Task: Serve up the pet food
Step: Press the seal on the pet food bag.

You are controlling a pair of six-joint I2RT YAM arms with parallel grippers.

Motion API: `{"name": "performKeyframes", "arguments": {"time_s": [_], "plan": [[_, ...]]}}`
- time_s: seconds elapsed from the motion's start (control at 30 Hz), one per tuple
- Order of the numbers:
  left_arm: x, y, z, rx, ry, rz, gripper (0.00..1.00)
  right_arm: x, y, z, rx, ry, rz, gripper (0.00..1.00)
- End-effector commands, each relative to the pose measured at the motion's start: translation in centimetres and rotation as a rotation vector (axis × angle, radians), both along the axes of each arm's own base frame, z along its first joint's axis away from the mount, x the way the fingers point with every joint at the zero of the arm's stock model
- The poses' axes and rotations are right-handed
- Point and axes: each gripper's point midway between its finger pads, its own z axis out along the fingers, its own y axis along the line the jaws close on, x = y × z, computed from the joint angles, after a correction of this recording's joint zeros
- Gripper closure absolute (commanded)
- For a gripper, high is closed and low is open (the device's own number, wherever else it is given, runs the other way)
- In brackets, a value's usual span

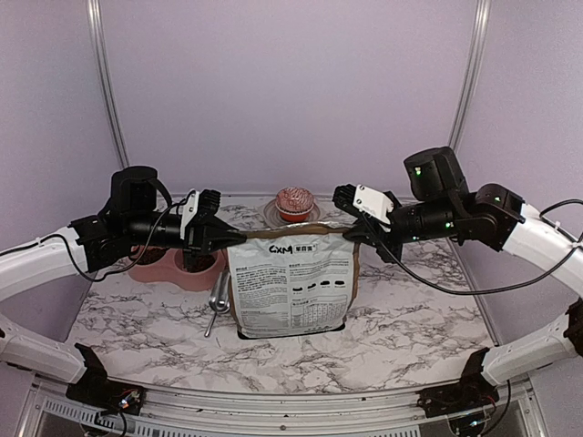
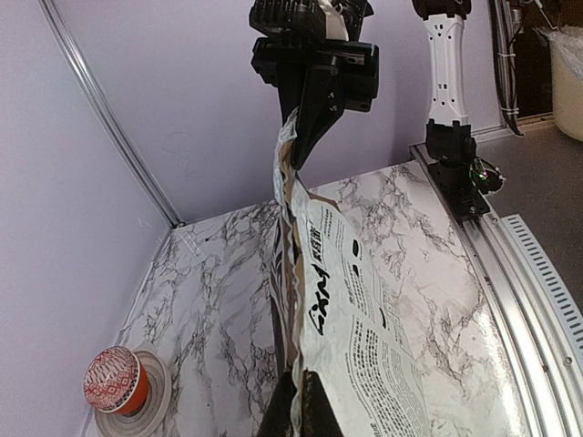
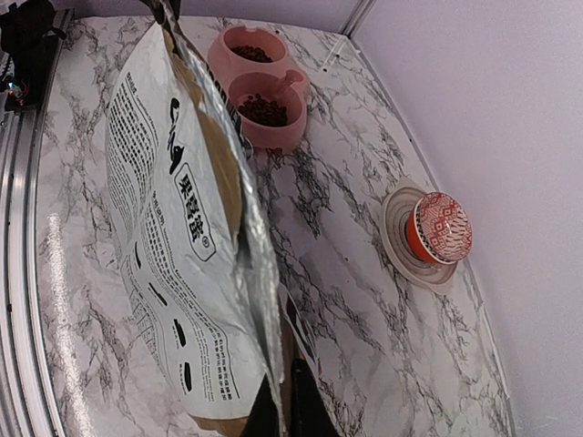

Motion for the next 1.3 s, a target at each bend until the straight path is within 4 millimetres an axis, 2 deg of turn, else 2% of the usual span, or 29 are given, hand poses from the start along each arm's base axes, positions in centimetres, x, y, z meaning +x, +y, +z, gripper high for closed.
{"name": "performKeyframes", "arguments": {"time_s": [0.0, 0.17, 0.3, 0.4, 0.5, 0.67, 0.73, 0.9, 1.1, 1.27], "plan": [[-0.3, 0.4, 3.0, -0.050, -0.050, -0.005, 1.00, 0.4, 0.2, 2.7, 0.062, -0.056, -0.005, 1.00], [-1.2, 0.0, 4.8, -0.093, -0.003, -0.059, 1.00, -0.2, 0.2, 3.0, 0.078, -0.050, 0.017, 1.00], [-0.6, -0.6, 6.7, -0.139, 0.095, -0.052, 0.76, -0.3, 0.4, 2.5, 0.077, -0.037, 0.028, 1.00], [-0.1, -1.3, 6.9, -0.113, 0.132, -0.043, 0.67, -0.4, 0.4, 2.3, 0.071, -0.033, 0.031, 1.00], [0.1, -1.9, 6.6, -0.086, 0.160, -0.035, 0.65, -0.4, 0.4, 2.5, 0.071, -0.031, 0.031, 0.98], [0.0, -3.4, 6.8, -0.028, 0.216, -0.005, 0.61, -0.3, 0.6, 2.6, 0.071, -0.022, 0.032, 0.75], [0.4, -4.0, 6.8, 0.006, 0.234, 0.030, 0.61, -0.3, 0.6, 2.5, 0.072, -0.020, 0.031, 0.68], [0.0, -4.9, 6.3, 0.070, 0.257, 0.050, 0.60, -0.3, 0.8, 2.5, 0.076, -0.020, 0.035, 0.66], [-0.1, -5.5, 4.3, 0.182, 0.256, 0.064, 0.60, 0.1, 1.0, 3.5, 0.103, -0.060, 0.031, 0.66], [0.3, -4.2, 4.8, 0.193, 0.190, 0.124, 0.58, 0.4, 1.7, 4.0, 0.113, -0.071, 0.049, 0.54]]}}
